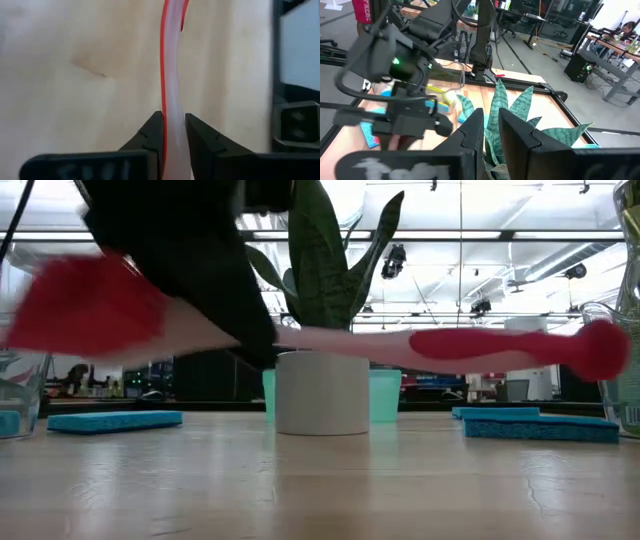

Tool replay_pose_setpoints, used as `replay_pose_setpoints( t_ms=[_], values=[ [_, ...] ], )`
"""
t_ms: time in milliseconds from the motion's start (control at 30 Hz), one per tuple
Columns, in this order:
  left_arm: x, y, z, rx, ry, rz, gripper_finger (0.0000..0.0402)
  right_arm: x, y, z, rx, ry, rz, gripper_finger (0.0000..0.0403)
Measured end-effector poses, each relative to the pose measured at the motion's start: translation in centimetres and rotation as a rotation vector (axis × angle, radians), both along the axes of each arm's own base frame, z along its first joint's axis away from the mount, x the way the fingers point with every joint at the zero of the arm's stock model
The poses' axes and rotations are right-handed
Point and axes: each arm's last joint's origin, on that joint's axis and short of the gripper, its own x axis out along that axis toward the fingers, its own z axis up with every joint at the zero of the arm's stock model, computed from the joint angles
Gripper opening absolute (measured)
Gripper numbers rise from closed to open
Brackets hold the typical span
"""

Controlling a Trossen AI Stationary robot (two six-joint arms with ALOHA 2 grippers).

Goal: Pick & Place Kitchen Sink Supplies
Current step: Put the red dish brush into the left transparent bin

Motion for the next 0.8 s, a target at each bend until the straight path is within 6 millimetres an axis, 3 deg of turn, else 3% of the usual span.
replay_pose_setpoints(
  t_ms=[400,800],
  values=[
    [-1.4,-3.2,2.6,-0.046,0.075,-0.065,0.0051,0.0,0.0,0.0,-0.002,0.000,0.001,0.0055],
    [-4.7,-4.5,4.7,-0.018,0.187,0.085,0.0053,0.0,0.0,0.0,-0.002,0.000,0.002,0.0060]
  ],
)
